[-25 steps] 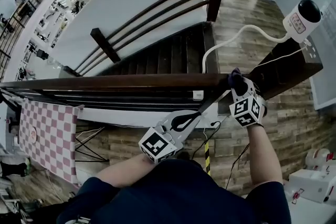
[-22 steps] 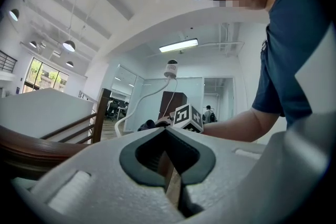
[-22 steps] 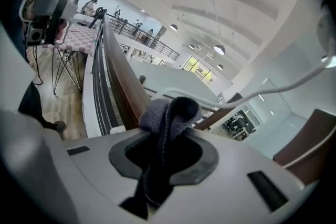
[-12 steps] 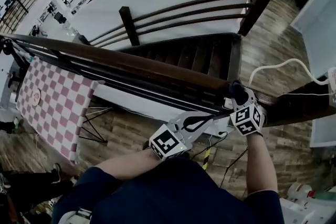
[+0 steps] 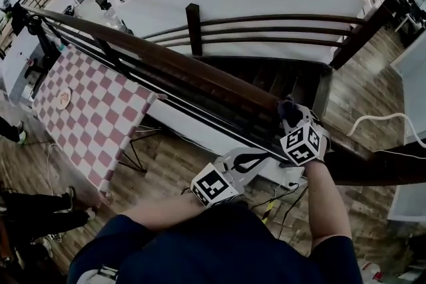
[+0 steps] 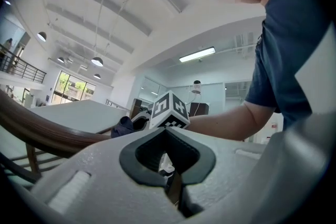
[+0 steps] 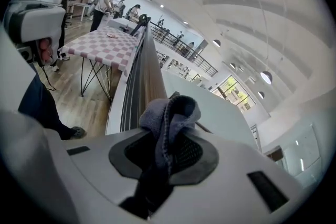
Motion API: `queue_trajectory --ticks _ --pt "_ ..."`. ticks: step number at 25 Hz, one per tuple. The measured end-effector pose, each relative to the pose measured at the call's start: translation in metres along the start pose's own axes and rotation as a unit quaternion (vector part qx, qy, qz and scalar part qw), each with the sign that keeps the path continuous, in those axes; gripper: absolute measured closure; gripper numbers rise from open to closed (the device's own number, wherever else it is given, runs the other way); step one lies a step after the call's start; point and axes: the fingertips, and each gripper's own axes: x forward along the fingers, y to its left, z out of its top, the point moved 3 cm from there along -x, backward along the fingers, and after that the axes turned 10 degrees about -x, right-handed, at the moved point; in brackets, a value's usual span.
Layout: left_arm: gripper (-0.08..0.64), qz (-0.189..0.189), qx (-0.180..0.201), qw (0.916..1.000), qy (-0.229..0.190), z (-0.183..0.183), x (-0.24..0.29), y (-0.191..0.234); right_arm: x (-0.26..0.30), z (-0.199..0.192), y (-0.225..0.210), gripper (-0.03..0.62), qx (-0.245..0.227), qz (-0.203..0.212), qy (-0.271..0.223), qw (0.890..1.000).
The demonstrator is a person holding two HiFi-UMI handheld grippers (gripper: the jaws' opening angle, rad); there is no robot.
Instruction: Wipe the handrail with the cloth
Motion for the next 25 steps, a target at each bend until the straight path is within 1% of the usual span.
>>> queue_trajectory --ticks 4,8,11,13,16,19,22,25 --pt "0.563 0.023 0.001 0.9997 -0.009 0.009 -0.033 0.021 0.029 0.058 0.003 0.502 -0.025 0.015 -0.019 0.999" --pt "0.563 0.04 0.001 0.9991 -0.016 0.014 -0.054 0.037 0.053 0.11 0.01 0.502 -0.046 0.032 -0.04 0.998" --pt "0.565 0.045 0.003 0.9988 -0.017 0.014 -0.06 0.045 0.068 0.137 0.013 0.502 -0.059 0.038 -0.049 0.996" --pt "0.564 0.049 0.002 0.9986 -0.018 0.014 -0.062 0.048 0.072 0.144 0.013 0.5 -0.063 0.04 -0.051 0.996" --pt "0.565 0.053 -0.002 0.9984 -0.018 0.012 -0.06 0.049 0.07 0.142 0.011 0.502 -0.062 0.041 -0.056 0.996" --pt "0.563 0.049 -0.005 0.9987 -0.011 0.008 -0.049 0.044 0.061 0.125 0.011 0.502 -0.06 0.038 -0.055 0.996" --pt "0.565 0.032 0.0 0.9995 -0.004 0.005 -0.029 0.028 0.048 0.096 0.01 0.502 -0.052 0.033 -0.044 0.997" --pt "0.565 0.009 0.002 1.0 0.004 -0.004 -0.001 0.009 0.032 0.052 0.005 0.502 -0.033 0.024 -0.028 0.999"
